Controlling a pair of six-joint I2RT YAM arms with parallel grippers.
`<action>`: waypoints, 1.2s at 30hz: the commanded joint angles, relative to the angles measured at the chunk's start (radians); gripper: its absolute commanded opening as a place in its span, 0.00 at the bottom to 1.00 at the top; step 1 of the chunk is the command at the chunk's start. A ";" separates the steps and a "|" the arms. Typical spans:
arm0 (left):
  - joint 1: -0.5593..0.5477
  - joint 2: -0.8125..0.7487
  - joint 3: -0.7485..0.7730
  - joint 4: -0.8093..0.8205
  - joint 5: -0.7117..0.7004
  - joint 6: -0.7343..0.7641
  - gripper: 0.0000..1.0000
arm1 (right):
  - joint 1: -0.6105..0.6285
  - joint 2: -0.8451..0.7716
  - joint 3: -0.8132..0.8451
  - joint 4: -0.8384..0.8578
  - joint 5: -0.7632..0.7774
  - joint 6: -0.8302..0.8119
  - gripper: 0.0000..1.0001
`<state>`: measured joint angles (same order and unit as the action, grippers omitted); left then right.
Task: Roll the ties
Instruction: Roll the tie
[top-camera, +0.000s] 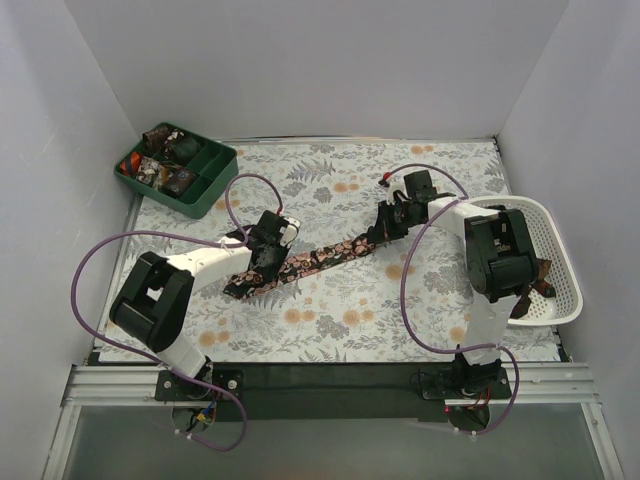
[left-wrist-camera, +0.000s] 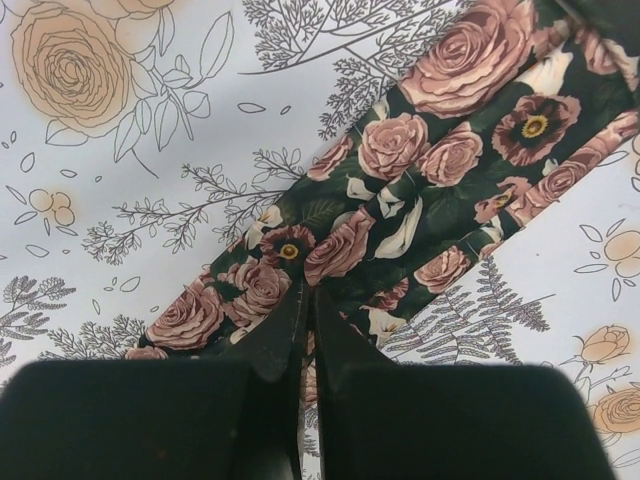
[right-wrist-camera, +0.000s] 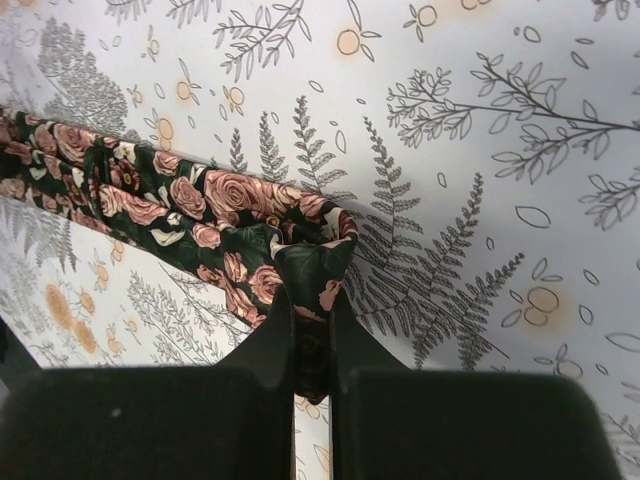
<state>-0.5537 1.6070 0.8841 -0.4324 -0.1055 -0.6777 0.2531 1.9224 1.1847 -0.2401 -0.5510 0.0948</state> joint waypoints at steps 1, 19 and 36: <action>0.012 0.016 -0.005 -0.089 -0.072 -0.011 0.01 | -0.008 -0.057 0.055 -0.065 0.204 -0.069 0.01; 0.015 -0.099 0.069 -0.104 0.141 -0.103 0.65 | 0.302 -0.007 0.289 -0.281 1.133 -0.265 0.01; 0.017 -0.281 -0.037 -0.101 0.087 -0.247 0.65 | 0.525 0.170 0.314 -0.309 1.246 -0.254 0.05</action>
<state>-0.5442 1.3827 0.8532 -0.5354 0.0044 -0.8928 0.7689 2.0724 1.4742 -0.5213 0.7631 -0.1837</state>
